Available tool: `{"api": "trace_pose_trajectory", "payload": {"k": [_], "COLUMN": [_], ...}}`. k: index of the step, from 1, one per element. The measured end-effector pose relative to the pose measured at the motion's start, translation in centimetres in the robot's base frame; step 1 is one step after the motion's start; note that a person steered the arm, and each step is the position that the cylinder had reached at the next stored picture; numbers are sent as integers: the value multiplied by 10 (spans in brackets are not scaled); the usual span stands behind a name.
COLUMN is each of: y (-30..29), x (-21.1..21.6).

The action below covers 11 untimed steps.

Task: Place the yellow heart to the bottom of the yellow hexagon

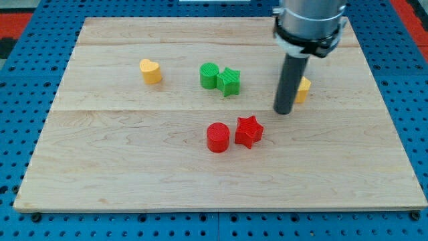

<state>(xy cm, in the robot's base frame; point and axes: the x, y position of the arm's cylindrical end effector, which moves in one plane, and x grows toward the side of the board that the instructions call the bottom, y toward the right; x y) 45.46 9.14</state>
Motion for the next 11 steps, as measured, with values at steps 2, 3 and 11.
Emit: {"api": "trace_pose_trajectory", "payload": {"k": [2, 3, 11], "y": [-146, -209, -156], "x": [13, -16, -52]}}
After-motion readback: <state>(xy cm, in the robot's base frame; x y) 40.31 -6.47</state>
